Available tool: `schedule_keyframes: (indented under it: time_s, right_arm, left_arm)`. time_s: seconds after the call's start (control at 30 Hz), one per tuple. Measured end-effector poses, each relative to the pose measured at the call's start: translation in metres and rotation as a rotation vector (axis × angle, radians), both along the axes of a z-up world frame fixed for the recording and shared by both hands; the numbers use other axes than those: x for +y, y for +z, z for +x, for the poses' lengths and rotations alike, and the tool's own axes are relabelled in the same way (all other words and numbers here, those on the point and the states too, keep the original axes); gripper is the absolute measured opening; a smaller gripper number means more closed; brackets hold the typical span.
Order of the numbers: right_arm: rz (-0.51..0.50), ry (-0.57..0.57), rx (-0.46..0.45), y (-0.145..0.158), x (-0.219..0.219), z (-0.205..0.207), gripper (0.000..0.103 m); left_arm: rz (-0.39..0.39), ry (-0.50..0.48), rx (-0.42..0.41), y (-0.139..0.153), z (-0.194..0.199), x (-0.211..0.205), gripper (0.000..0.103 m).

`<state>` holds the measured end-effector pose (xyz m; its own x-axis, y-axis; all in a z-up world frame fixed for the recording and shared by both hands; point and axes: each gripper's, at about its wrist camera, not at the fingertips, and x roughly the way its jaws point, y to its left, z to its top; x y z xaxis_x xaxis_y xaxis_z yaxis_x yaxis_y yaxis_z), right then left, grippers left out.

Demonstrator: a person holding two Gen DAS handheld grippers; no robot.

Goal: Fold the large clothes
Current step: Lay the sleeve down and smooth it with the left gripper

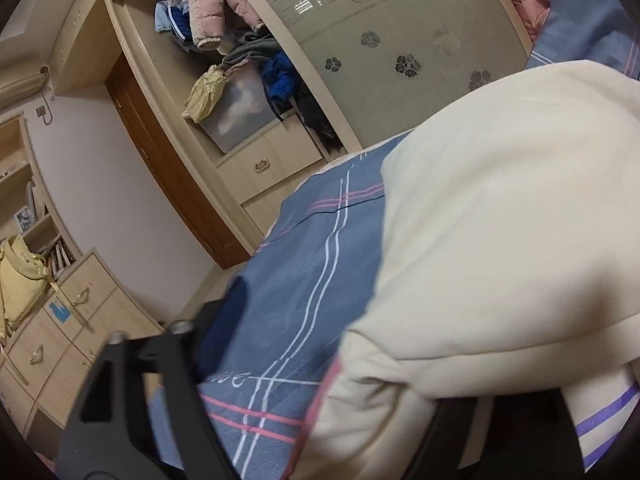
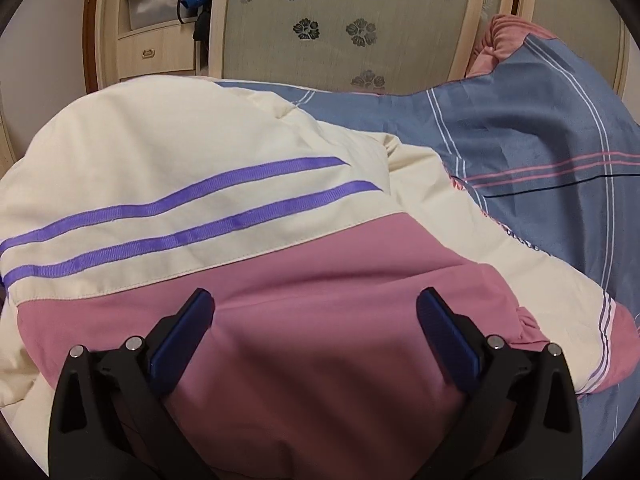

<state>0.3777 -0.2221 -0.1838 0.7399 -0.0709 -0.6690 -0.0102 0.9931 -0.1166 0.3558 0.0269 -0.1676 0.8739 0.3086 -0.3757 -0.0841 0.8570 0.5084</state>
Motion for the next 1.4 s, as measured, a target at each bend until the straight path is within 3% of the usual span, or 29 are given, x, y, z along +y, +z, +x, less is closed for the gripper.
schedule_keyframes:
  time_s: [0.07,0.13,0.2,0.23,0.3,0.33,0.4,0.53,0.6,0.67,0.73,0.83,0.9,1.03,1.07,1.13,1.17,1.2,1.27,1.4]
  right_arm:
    - [0.01,0.01,-0.009,0.004,0.009,-0.005,0.102]
    - [-0.031,0.016,-0.03,0.009,0.023,-0.01,0.102]
    - [-0.048,0.039,-0.048,0.01,0.031,-0.015,0.102]
    - [-0.047,0.054,-0.052,0.011,0.035,-0.016,0.102]
    - [-0.048,0.085,-0.057,0.012,0.043,-0.019,0.102]
    - [-0.054,0.094,-0.061,0.012,0.047,-0.02,0.102]
    - [-0.076,0.101,-0.068,0.008,0.053,-0.021,0.102]
    - [-0.054,0.095,-0.049,0.006,0.048,-0.017,0.102]
    - [-0.036,0.092,-0.042,0.007,0.045,-0.015,0.102]
    - [-0.028,0.085,-0.041,0.007,0.044,-0.015,0.102]
    - [-0.03,0.084,-0.042,0.008,0.044,-0.016,0.102]
    - [-0.03,0.077,-0.04,0.008,0.044,-0.015,0.102]
    - [-0.03,0.069,-0.038,0.009,0.042,-0.014,0.102]
    - [-0.004,0.058,-0.024,0.011,0.035,-0.013,0.102]
    - [0.007,0.062,-0.021,0.011,0.034,-0.013,0.102]
    - [0.046,0.083,-0.023,0.015,0.032,-0.014,0.102]
    - [0.06,0.097,-0.025,0.016,0.033,-0.016,0.102]
    - [0.074,0.121,-0.026,0.018,0.035,-0.018,0.102]
    - [0.068,0.157,-0.033,0.022,0.041,-0.022,0.102]
    - [-0.004,0.229,-0.051,0.019,0.062,-0.03,0.102]
  left_arm:
    - [-0.033,-0.016,0.013,0.002,0.002,0.003,0.038]
    - [-0.117,-0.01,0.019,0.008,0.004,0.013,0.038]
    - [-0.261,-0.006,0.075,0.009,0.013,0.032,0.039]
    - [-0.362,0.003,0.138,0.005,0.022,0.045,0.039]
    - [-0.527,0.033,0.22,-0.008,0.037,0.071,0.055]
    - [-0.635,0.044,0.253,-0.015,0.043,0.087,0.057]
    - [-0.687,0.045,0.266,-0.021,0.045,0.094,0.059]
    - [-0.587,0.052,0.235,-0.016,0.043,0.079,0.059]
    - [-0.578,0.07,0.204,-0.01,0.038,0.08,0.078]
    - [-0.53,0.065,0.155,0.0,0.026,0.074,0.088]
    - [-0.401,0.03,0.104,0.013,0.008,0.054,0.093]
    - [-0.119,-0.065,-0.02,0.024,-0.015,0.005,0.096]
    - [-0.033,-0.101,-0.083,0.025,-0.017,-0.016,0.096]
    - [0.03,-0.146,-0.164,0.024,-0.001,-0.031,0.096]
    - [0.036,-0.142,-0.174,0.024,0.003,-0.031,0.089]
    - [0.026,-0.137,-0.157,0.021,0.014,-0.029,0.066]
    - [0.027,-0.127,-0.132,0.018,0.018,-0.03,0.045]
    - [0.038,-0.11,-0.116,0.015,0.02,-0.033,0.029]
    - [0.07,-0.042,-0.103,0.01,0.03,-0.032,0.028]
    - [-0.106,0.046,0.022,0.004,0.048,0.005,0.028]
